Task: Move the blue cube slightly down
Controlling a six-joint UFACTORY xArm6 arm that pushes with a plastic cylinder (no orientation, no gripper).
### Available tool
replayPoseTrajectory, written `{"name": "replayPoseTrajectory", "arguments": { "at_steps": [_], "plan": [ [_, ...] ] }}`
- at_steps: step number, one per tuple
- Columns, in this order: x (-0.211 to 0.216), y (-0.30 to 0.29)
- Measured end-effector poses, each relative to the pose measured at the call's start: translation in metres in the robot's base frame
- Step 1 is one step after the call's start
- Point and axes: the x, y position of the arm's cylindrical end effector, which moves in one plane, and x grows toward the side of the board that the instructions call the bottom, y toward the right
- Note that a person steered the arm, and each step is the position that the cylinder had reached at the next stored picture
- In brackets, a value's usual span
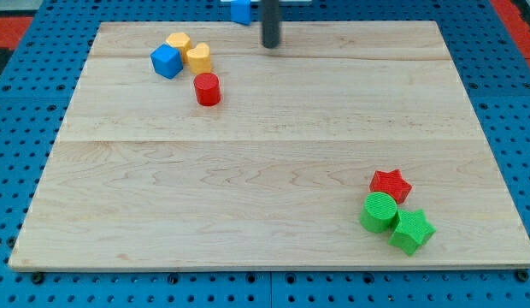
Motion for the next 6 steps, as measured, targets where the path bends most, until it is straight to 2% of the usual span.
{"name": "replayPoseTrajectory", "arguments": {
  "at_steps": [1, 2, 3, 4, 5, 6],
  "plan": [
    [0.003, 0.018],
    [-0.033, 0.008],
    [-0.064, -0.102],
    [-0.039, -0.195],
    [0.034, -0.189],
    [0.075, -0.18]
  ]
}}
